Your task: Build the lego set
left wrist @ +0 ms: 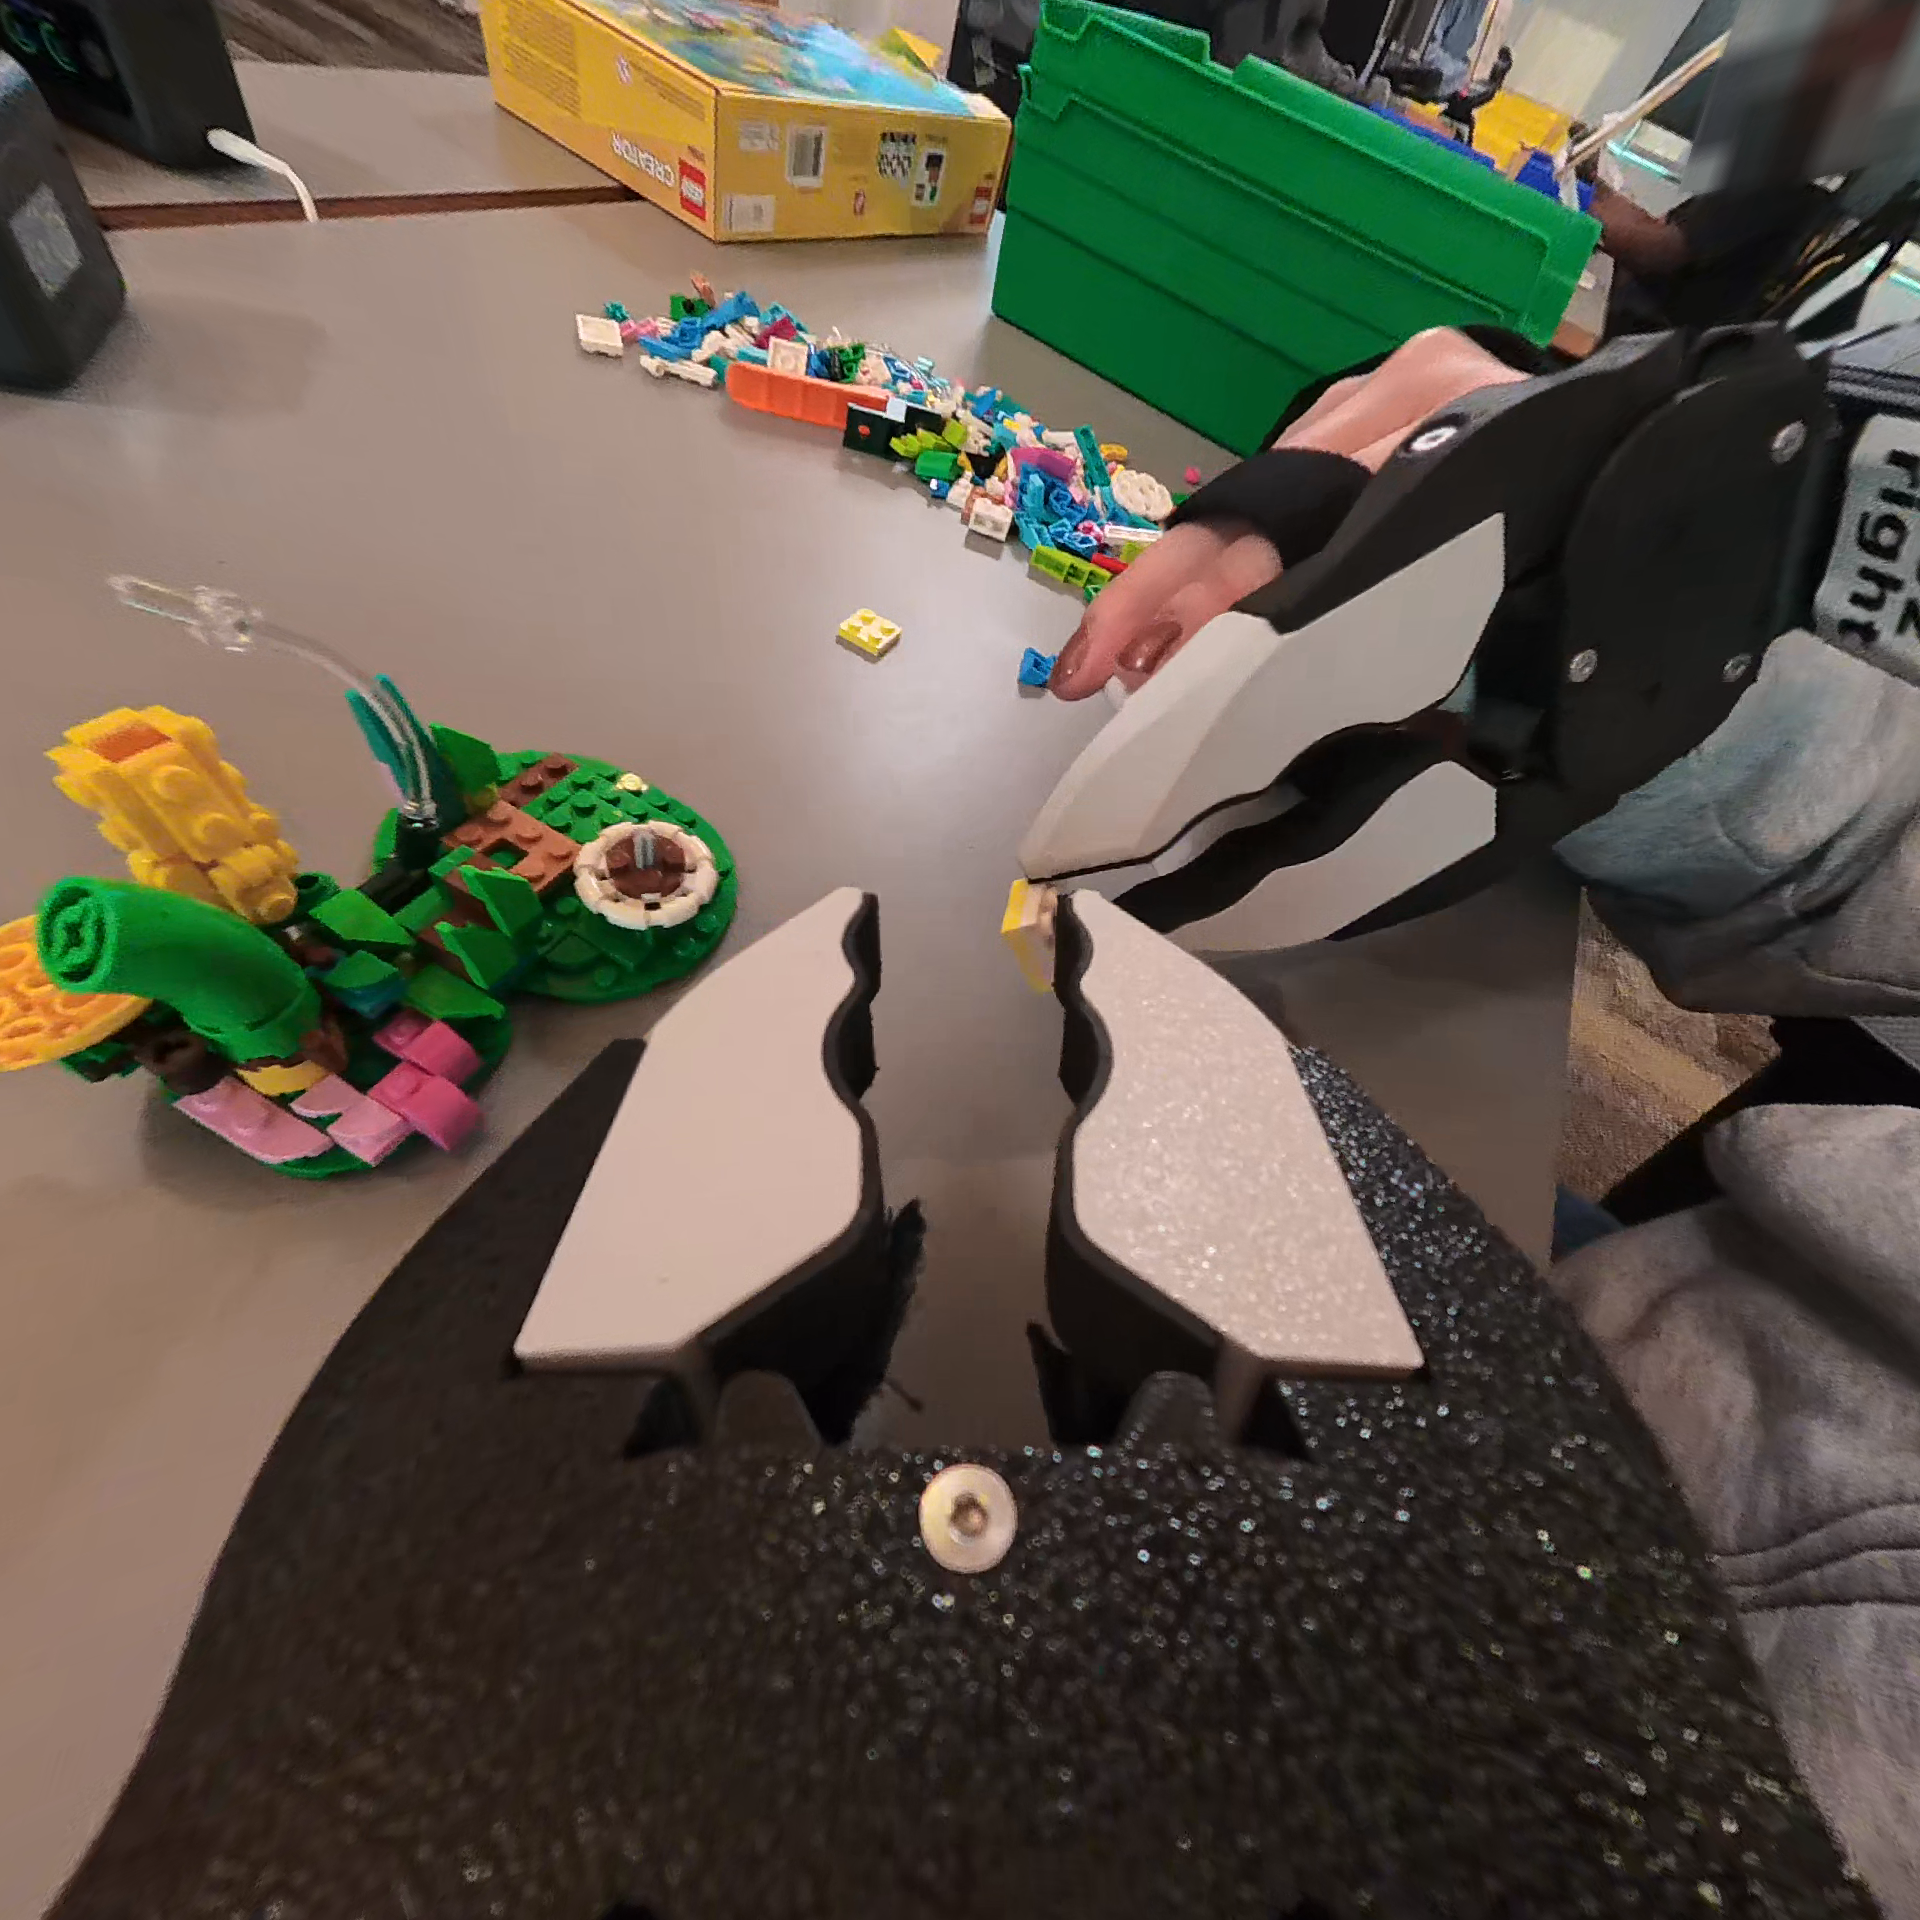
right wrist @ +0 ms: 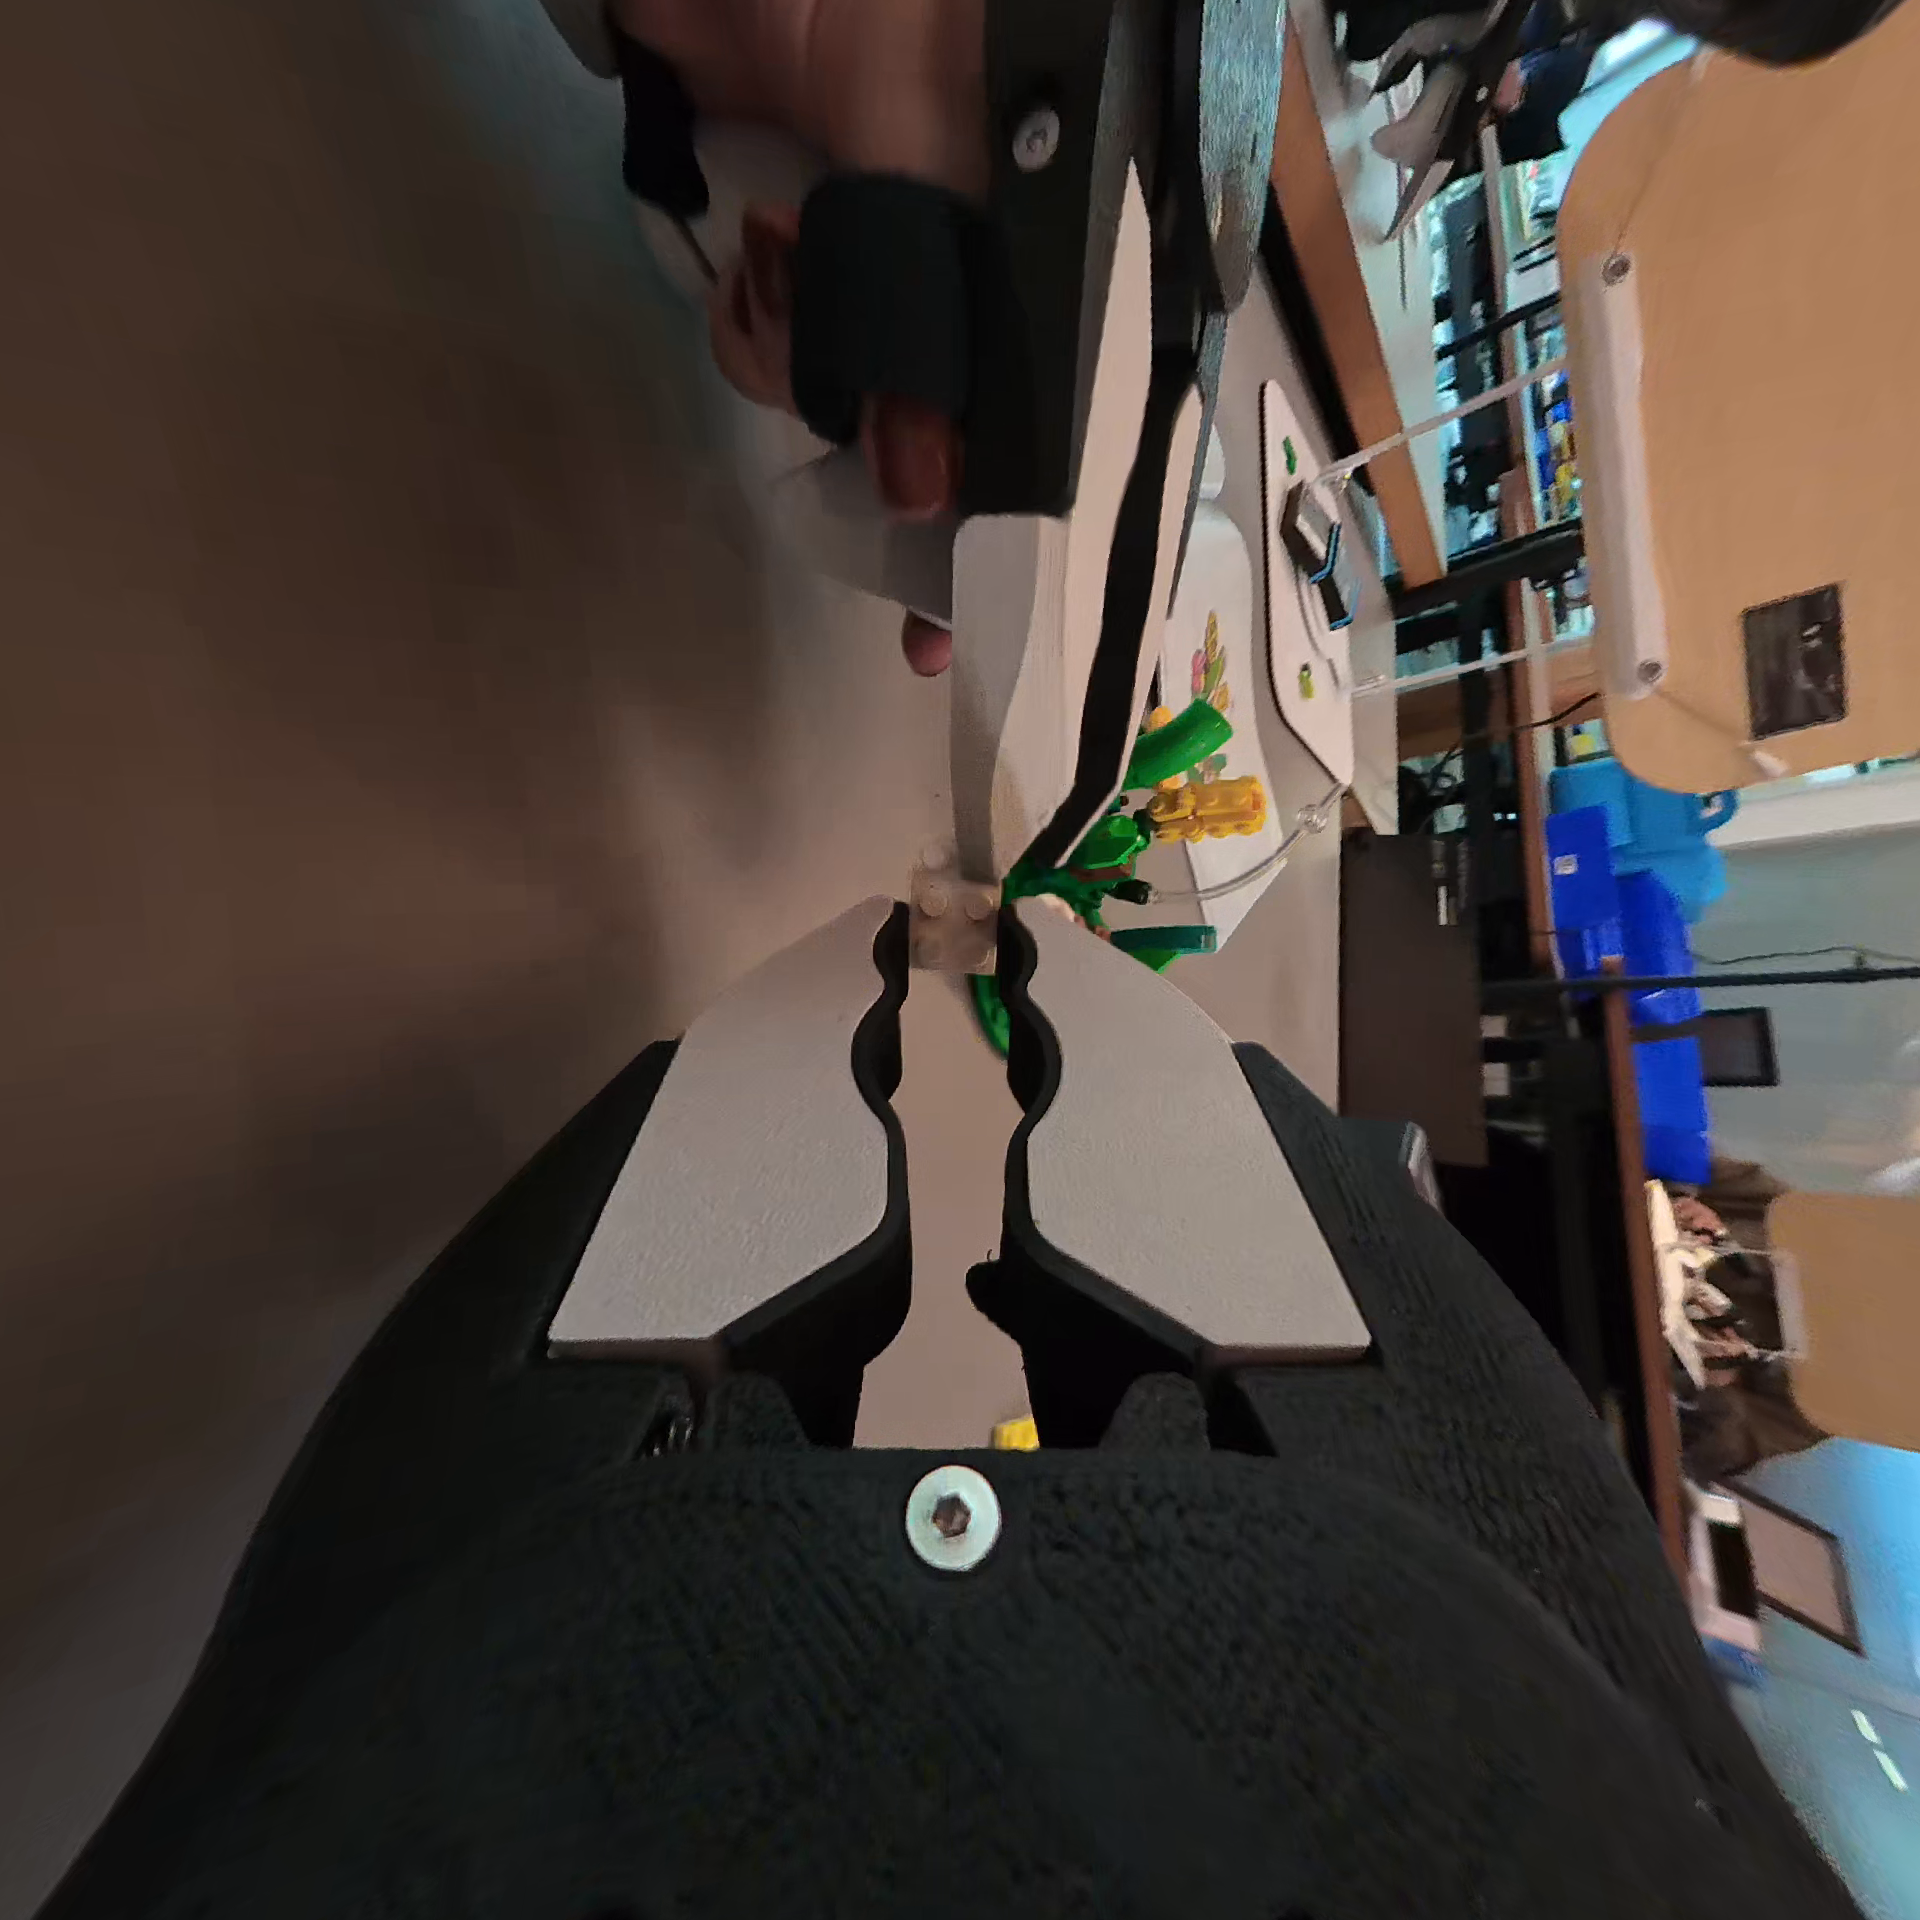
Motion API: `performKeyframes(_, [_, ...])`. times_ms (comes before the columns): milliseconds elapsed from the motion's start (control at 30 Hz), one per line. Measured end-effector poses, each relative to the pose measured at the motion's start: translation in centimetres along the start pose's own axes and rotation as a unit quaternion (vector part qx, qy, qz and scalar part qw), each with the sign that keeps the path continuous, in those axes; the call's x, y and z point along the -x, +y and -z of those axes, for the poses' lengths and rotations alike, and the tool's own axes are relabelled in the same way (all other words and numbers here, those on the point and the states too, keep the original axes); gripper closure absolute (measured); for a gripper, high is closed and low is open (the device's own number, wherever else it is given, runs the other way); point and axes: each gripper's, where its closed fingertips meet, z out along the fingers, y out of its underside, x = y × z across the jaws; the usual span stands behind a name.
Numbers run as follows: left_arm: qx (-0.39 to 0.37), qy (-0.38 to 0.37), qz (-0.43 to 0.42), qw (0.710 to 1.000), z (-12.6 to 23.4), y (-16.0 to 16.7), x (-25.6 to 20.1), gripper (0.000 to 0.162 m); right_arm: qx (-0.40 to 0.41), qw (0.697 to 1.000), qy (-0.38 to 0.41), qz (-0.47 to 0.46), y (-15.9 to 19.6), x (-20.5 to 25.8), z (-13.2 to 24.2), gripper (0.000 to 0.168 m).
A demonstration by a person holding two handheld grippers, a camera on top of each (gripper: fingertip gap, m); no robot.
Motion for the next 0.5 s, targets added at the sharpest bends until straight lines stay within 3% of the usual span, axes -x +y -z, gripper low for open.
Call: performKeyframes(500, [0.034, 0.029, -0.060, 0.997, -0.3, 1.1, -1.4, 0.149, -0.005, 0.999, 0.025, 0.020, -0.3, 0.2, -0.1, 0.153])
